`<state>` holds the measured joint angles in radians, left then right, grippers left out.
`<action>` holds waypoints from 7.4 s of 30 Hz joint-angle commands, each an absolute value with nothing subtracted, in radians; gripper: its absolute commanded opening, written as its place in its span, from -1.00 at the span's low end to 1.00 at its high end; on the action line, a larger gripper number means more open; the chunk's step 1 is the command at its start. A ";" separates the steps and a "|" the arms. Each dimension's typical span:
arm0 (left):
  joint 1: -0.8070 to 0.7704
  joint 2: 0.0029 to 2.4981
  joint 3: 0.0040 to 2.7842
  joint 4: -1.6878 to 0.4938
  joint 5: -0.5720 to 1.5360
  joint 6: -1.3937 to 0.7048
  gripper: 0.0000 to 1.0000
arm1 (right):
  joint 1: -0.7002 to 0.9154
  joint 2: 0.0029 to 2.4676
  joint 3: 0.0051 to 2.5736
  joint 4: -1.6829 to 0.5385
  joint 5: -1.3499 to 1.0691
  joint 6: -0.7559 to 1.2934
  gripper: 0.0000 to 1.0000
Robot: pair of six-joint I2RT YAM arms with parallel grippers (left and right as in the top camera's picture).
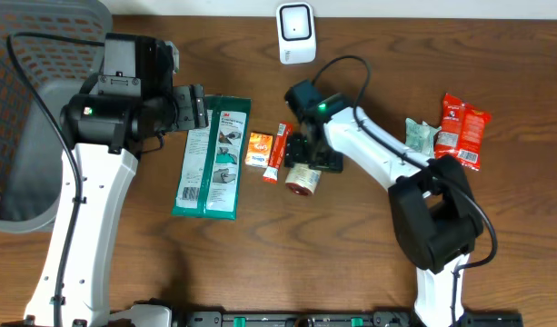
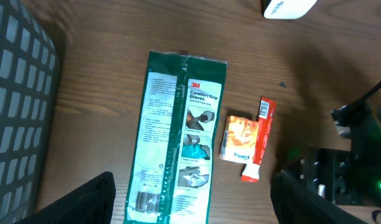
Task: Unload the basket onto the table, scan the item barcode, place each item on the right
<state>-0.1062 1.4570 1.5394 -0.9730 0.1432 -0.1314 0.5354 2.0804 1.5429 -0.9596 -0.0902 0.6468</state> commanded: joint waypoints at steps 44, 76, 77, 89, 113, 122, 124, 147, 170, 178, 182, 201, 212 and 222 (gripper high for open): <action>-0.102 1.457 1.551 -0.976 0.133 -0.136 0.60 | 0.382 2.038 1.573 -1.004 -0.284 1.193 0.99; -0.102 1.457 1.551 -0.976 0.133 -0.136 0.60 | 0.482 2.042 1.555 -0.972 -0.102 0.986 0.48; -0.102 1.457 1.551 -0.976 0.133 -0.136 0.60 | 0.482 2.043 1.555 -0.968 -0.100 0.966 0.43; -0.102 1.457 1.551 -0.976 0.134 -0.136 0.60 | 0.504 2.043 1.555 -0.913 -0.118 0.668 0.33; -0.102 1.457 1.551 -0.976 0.133 -0.136 0.60 | 0.530 2.052 1.553 -0.876 -0.061 0.407 0.60; -0.102 1.457 1.551 -0.976 0.133 -0.136 0.60 | 0.532 2.055 1.546 -0.885 -0.049 0.334 0.56; -0.102 1.457 1.551 -0.976 0.133 -0.136 0.60 | 0.532 2.057 1.540 -0.878 -0.049 0.324 0.55; -0.102 1.457 1.551 -0.976 0.133 -0.136 0.60 | 0.530 1.957 1.551 -0.872 -0.049 0.285 -0.03; -0.102 1.457 1.551 -0.976 0.133 -0.136 0.60 | 0.532 1.876 1.468 -0.934 0.068 0.257 0.14; -0.102 1.457 1.551 -0.976 0.133 -0.136 0.60 | 0.523 1.799 1.507 -0.970 0.021 0.200 0.84; -0.102 1.457 1.551 -0.976 0.133 -0.136 0.60 | 0.514 1.738 1.568 -1.010 -0.007 0.201 0.99; -0.102 1.457 1.551 -0.976 0.133 -0.136 0.60 | 0.440 2.074 1.772 -1.353 -0.110 0.207 0.98; -0.102 1.457 1.551 -0.976 0.133 -0.136 0.60 | 0.493 2.169 1.769 -1.320 -0.065 0.201 0.77; -0.102 1.457 1.551 -0.976 0.133 -0.136 0.60 | 0.513 2.172 1.697 -1.249 -0.001 0.213 0.66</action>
<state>-0.1062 1.4570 1.5394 -0.9733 0.1429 -0.1314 0.5083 2.1643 1.7554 -1.2812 -0.0284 0.2077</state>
